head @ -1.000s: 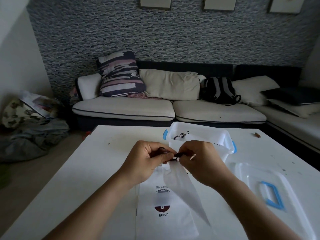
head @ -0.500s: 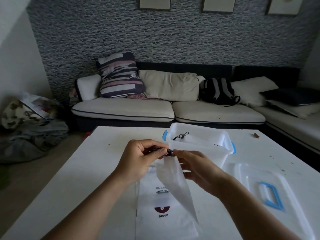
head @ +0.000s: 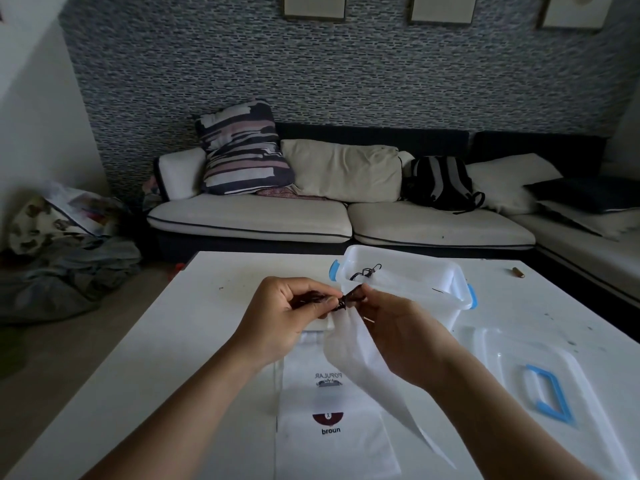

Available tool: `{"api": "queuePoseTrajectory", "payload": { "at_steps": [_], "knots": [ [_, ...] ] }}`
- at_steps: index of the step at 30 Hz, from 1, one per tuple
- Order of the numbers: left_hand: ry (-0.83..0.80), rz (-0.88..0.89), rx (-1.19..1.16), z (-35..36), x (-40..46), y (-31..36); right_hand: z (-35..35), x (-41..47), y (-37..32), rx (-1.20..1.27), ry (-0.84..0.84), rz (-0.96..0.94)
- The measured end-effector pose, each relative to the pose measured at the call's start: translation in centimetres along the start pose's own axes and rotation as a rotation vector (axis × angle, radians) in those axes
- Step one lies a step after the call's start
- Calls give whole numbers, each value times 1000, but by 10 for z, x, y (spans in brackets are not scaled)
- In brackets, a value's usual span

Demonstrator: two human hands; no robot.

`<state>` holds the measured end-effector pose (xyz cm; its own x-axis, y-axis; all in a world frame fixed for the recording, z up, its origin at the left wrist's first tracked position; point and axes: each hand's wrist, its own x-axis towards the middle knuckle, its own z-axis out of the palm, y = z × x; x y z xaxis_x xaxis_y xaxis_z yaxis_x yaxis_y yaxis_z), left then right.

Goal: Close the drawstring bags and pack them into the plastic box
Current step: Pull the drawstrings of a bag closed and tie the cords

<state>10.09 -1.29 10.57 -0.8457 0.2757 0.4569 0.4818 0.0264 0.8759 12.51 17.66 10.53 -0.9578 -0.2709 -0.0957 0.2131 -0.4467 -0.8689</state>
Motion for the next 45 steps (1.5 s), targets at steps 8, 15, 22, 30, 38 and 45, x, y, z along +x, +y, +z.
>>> {"api": "queuePoseTrajectory", "payload": {
  "at_steps": [8,15,22,30,38,45],
  "knots": [
    [5,75,133,6,-2,0,3,0,-2,-76,1,-90],
    [-10,41,142,4,-5,-2,-2,0,-2,-546,-21,-272],
    [-15,-49,94,5,-2,-7,-6,7,1,-696,24,-416],
    [-56,-203,-43,9,1,-6,-11,5,-1,-969,76,-481],
    [-40,-207,-43,6,2,-5,-6,2,2,-1161,87,-521],
    [-147,-365,-180,-13,2,-3,-2,2,9,-1081,49,-523]
  ]
}}
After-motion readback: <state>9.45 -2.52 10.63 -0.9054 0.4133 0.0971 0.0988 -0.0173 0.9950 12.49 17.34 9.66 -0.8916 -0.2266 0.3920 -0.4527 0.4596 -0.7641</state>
